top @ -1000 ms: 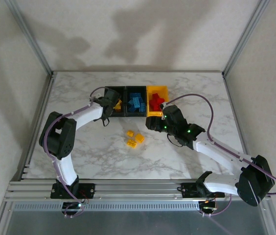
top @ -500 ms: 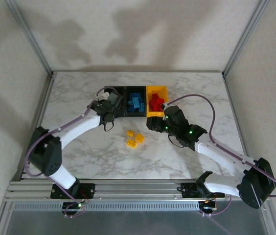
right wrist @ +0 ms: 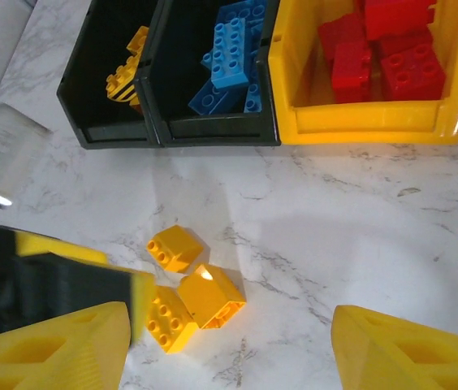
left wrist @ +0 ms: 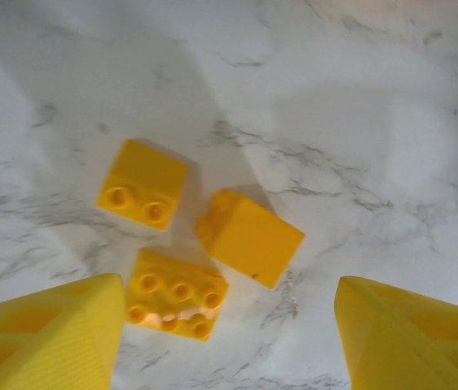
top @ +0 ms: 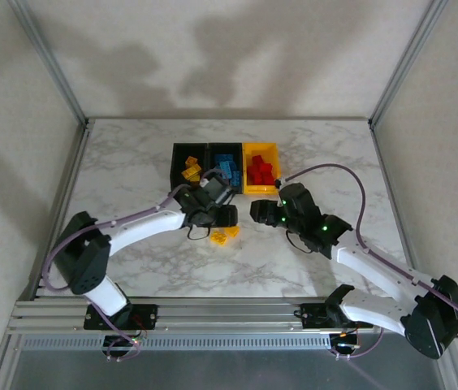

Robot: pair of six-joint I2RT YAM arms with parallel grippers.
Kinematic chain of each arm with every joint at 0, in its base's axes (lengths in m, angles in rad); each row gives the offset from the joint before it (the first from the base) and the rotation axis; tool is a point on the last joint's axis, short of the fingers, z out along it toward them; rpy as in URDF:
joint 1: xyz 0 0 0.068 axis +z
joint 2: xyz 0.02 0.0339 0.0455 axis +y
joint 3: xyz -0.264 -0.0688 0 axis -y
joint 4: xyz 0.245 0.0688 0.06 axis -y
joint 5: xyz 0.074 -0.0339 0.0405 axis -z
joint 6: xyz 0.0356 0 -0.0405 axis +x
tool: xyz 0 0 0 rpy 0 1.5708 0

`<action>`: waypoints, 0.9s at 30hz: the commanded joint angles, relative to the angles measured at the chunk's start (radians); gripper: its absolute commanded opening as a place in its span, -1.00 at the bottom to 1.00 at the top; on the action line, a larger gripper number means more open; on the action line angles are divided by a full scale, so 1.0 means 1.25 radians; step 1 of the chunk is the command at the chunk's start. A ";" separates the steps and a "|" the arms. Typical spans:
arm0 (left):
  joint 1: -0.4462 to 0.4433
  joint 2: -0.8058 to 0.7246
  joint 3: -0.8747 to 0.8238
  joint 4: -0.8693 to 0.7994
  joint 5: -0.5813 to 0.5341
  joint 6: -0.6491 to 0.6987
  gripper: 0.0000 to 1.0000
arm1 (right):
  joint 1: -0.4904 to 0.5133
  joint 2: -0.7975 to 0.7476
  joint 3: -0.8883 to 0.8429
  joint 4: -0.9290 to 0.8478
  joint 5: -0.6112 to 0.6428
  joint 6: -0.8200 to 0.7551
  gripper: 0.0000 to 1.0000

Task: Sort the legos into containers by color
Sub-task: Pick up the lego from the center of the table.

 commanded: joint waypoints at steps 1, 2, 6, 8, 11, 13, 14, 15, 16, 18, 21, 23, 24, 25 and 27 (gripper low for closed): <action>-0.004 0.047 0.033 -0.007 0.012 0.053 0.37 | -0.006 -0.036 -0.007 -0.028 0.032 0.009 0.34; -0.005 0.061 0.037 -0.001 0.018 0.055 0.36 | -0.007 -0.044 -0.009 -0.033 0.036 0.009 0.34; -0.014 0.109 0.067 0.010 0.039 0.056 0.34 | -0.011 -0.065 -0.012 -0.051 0.048 0.010 0.34; -0.020 0.121 0.081 0.011 0.040 0.058 0.34 | -0.013 -0.072 -0.018 -0.051 0.049 0.011 0.34; -0.029 0.140 0.102 0.008 0.042 0.059 0.33 | -0.017 -0.074 -0.025 -0.049 0.044 0.014 0.34; -0.032 0.156 0.110 -0.001 0.040 0.060 0.32 | -0.018 -0.074 -0.025 -0.049 0.042 0.014 0.34; -0.033 0.162 0.110 -0.007 0.035 0.060 0.32 | -0.018 -0.076 -0.023 -0.048 0.042 0.014 0.34; -0.033 0.166 0.109 -0.007 0.033 0.061 0.32 | -0.018 -0.078 -0.024 -0.048 0.042 0.014 0.34; -0.034 0.168 0.106 -0.007 0.034 0.060 0.32 | -0.018 -0.079 -0.023 -0.049 0.042 0.013 0.34; -0.035 0.171 0.102 -0.002 0.038 0.058 0.32 | -0.019 -0.082 -0.023 -0.052 0.043 0.012 0.34; -0.038 0.186 0.103 -0.004 0.037 0.059 0.30 | -0.021 -0.083 -0.022 -0.053 0.043 0.010 0.34; -0.042 0.197 0.103 -0.006 0.038 0.060 0.27 | -0.021 -0.088 -0.022 -0.054 0.044 0.010 0.34; -0.046 0.202 0.104 -0.007 0.041 0.062 0.24 | -0.021 -0.090 -0.023 -0.056 0.044 0.010 0.34; -0.048 0.205 0.104 -0.007 0.042 0.061 0.21 | -0.022 -0.091 -0.022 -0.058 0.046 0.010 0.34; -0.054 0.215 0.103 -0.006 0.043 0.060 0.20 | -0.023 -0.098 -0.023 -0.058 0.045 0.012 0.34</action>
